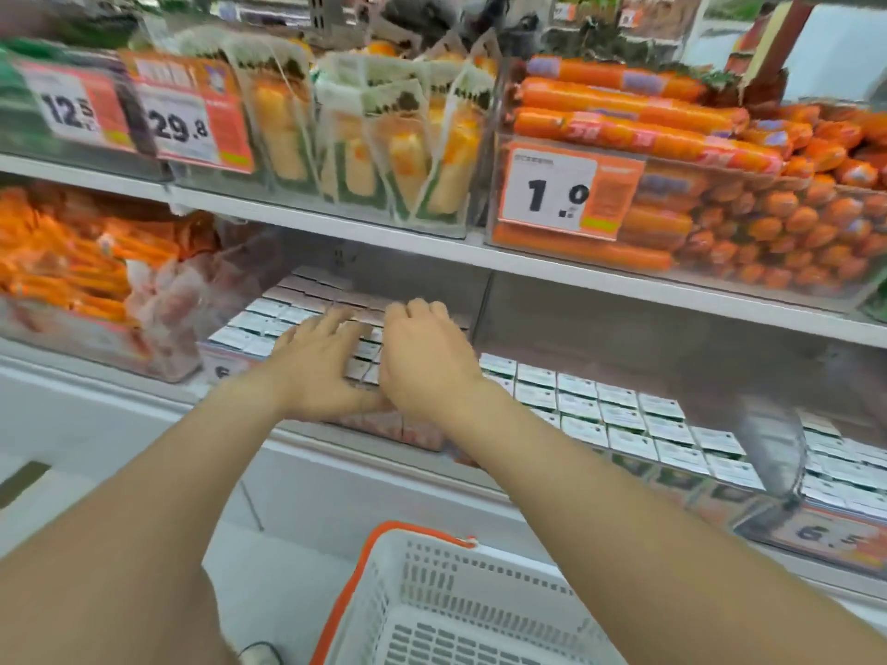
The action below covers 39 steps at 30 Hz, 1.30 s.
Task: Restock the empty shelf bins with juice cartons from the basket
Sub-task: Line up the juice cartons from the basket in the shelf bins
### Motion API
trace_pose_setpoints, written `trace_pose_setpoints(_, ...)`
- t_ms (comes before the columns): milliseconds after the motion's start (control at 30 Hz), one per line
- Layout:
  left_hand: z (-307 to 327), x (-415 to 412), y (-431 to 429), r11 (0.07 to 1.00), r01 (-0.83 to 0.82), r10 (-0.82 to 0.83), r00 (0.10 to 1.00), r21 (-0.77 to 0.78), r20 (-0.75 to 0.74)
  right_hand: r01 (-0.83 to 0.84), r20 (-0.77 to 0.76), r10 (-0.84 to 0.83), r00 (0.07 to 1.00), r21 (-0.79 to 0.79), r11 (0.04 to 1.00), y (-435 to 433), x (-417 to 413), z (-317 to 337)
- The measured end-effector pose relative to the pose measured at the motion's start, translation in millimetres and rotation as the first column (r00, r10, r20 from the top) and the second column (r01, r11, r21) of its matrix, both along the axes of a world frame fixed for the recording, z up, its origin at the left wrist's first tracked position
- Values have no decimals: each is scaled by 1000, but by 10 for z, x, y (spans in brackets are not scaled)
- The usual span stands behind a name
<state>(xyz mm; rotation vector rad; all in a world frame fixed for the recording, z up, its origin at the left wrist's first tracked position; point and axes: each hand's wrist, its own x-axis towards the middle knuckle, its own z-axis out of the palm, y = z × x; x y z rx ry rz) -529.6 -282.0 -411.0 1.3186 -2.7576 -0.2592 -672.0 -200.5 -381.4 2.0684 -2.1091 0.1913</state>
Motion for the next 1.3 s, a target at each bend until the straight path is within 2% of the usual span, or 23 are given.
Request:
trace_pose_setpoints(100,-82,79,-191,998,44,-40,995,-34,94,211,169,-232,958,135,968,-484,7,-153)
trace_pose_setpoints(167,-173,108,-269,997,47,-37,987,-61,158,308,208,-339,917,170,936,-786,-65,-278)
trace_pose_setpoints(300,-264,95,-331,991,78,-52,975,-111,217,422,271,-458,846,184,888,-1149,-236,-511)
trace_pose_setpoints(400,-289,93,-354,984,92,-57,974,-151,221,444,241,-495,835,237,864,-1213,-247,-522)
trace_pose_setpoints(600,-336,85,-368,977,81,-41,979,-198,200,438,115,-475,872,247,864,-1099,-146,-529)
trace_pose_setpoints(733,-312,104,-360,982,87,-57,983,-170,172,443,109,-490,865,294,847,-1114,-140,-539)
trace_pose_setpoints(800,-279,171,-404,991,37,-19,991,-132,134,434,125,-483,867,287,854,-1155,-97,-546)
trace_pose_setpoints(900,-242,358,-521,993,-72,82,992,-96,96,254,145,-281,949,179,950,-1238,25,-583)
trace_pose_setpoints(967,-255,467,-576,991,-99,107,991,-87,86,136,154,-159,975,149,979,-1362,103,-587)
trace_pose_setpoints(1100,-286,516,-592,993,-71,80,992,-92,98,117,244,-162,956,188,975,-1675,195,-581)
trace_pose_setpoints(1300,-286,487,-611,990,-62,89,971,-125,222,59,197,-99,975,199,978,-1737,257,-586)
